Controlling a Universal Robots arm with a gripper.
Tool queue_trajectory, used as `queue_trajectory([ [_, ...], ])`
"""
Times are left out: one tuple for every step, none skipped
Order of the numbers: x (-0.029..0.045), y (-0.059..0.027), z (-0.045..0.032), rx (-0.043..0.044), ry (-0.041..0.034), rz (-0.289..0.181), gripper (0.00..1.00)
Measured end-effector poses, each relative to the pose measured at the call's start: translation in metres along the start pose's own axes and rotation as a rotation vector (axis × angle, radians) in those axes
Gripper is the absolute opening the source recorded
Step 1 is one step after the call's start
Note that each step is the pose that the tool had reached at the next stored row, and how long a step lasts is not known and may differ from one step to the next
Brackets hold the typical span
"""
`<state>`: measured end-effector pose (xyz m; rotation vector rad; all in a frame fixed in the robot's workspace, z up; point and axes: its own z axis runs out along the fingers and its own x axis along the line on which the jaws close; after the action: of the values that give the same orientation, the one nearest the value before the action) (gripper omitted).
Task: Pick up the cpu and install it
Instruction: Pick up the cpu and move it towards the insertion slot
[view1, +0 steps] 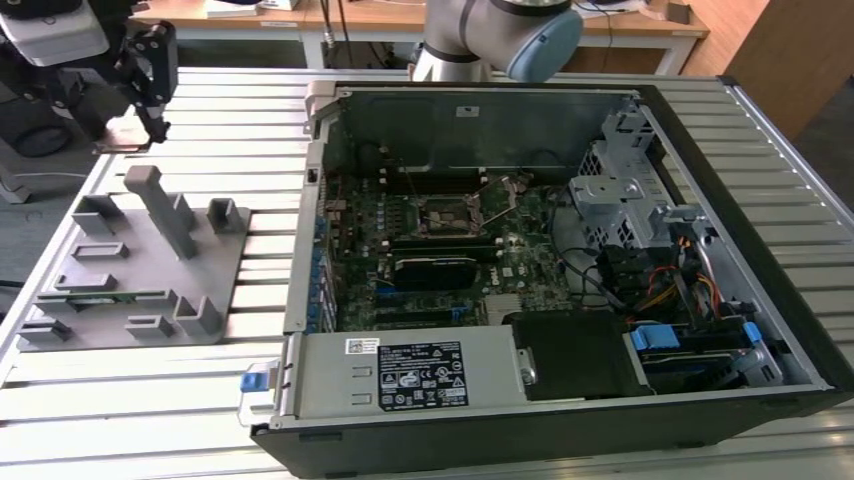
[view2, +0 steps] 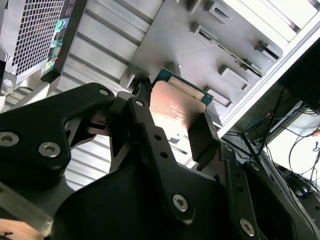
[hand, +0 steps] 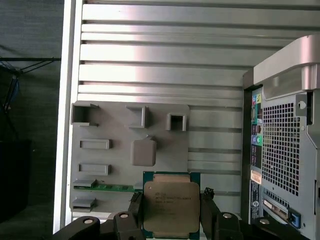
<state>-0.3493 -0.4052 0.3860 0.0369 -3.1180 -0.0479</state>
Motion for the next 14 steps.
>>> queue_trajectory([
  [-0.0024,-0.0001,0.0,0.0,-0.0001,0.0,0.54],
  [-0.0049,-0.0001,-0.0001,-0.0001,0.0,0.0,0.54],
  [-0.0076,-0.0002,-0.0001,-0.0001,-0.0001,0.0,0.54],
  [-0.0102,-0.0002,-0.0002,-0.0001,-0.0001,0.0,0.54],
  [-0.0131,-0.0003,-0.0003,0.0,0.0,0.0,0.54],
  [-0.0157,-0.0003,-0.0003,0.0,0.0,0.0,0.54],
  [-0.0183,-0.0004,-0.0004,0.0,0.0,0.0,0.54],
  [-0.021,-0.0005,-0.0005,0.0,0.0001,0.0,0.54],
  [-0.0237,-0.0006,-0.0005,0.0,0.0,0.0,0.54],
  [-0.0263,-0.0006,-0.0006,0.0,-0.0001,0.0,0.54],
  [-0.029,-0.0007,-0.0006,-0.0001,0.0,0.0,0.54],
  [-0.0317,-0.0007,-0.0007,0.0,0.0,0.0,0.54],
  [-0.0345,-0.0008,-0.0008,-0.0001,0.0,0.0,0.54],
  [-0.0372,-0.0009,-0.0009,0.0,0.0001,0.0,0.54],
])
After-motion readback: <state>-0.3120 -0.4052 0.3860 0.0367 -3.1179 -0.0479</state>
